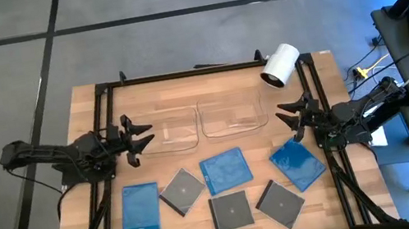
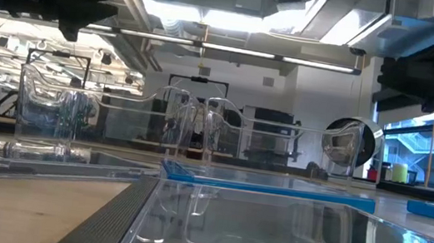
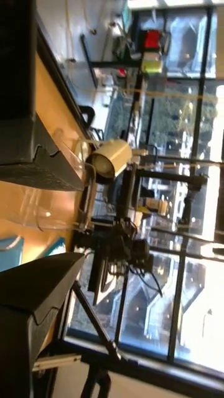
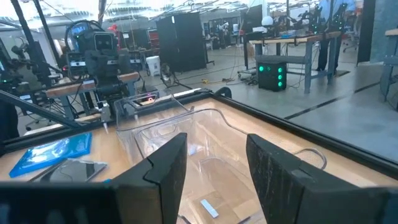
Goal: Pick & place jewel cases by type
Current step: Put the middle blue CD case into the left transparent bin
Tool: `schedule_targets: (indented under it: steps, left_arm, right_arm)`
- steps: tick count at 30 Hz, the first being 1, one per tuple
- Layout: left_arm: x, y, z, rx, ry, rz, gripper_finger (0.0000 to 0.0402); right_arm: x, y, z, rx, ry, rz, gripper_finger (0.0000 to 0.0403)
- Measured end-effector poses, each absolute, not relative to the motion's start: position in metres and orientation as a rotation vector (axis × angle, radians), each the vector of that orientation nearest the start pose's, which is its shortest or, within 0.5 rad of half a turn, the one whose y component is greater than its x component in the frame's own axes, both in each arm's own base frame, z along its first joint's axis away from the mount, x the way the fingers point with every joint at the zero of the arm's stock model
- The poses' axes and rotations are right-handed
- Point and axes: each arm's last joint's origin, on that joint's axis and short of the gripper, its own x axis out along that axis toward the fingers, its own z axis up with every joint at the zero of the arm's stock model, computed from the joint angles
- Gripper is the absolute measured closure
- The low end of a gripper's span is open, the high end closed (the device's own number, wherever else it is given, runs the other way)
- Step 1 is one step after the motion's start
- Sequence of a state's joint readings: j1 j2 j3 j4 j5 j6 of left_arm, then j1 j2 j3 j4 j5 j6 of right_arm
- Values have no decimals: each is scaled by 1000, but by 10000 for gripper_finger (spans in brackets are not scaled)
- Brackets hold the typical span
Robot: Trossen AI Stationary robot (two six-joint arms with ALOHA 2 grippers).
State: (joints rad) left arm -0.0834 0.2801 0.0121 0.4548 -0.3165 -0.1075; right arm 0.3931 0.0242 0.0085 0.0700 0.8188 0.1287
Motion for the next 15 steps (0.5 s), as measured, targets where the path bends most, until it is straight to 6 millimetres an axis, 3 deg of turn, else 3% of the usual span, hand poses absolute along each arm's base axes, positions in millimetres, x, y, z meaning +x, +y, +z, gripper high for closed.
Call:
schedule_targets:
  steps: [8,15]
  left_arm:
    - [131,-2,207,-102,-128,217,233]
    - [162,-7,231,-52,-43,161,233]
  right_arm:
    - [90,14,171,156,-74,-468,233]
    - [89,9,169,175,-77,-586,233]
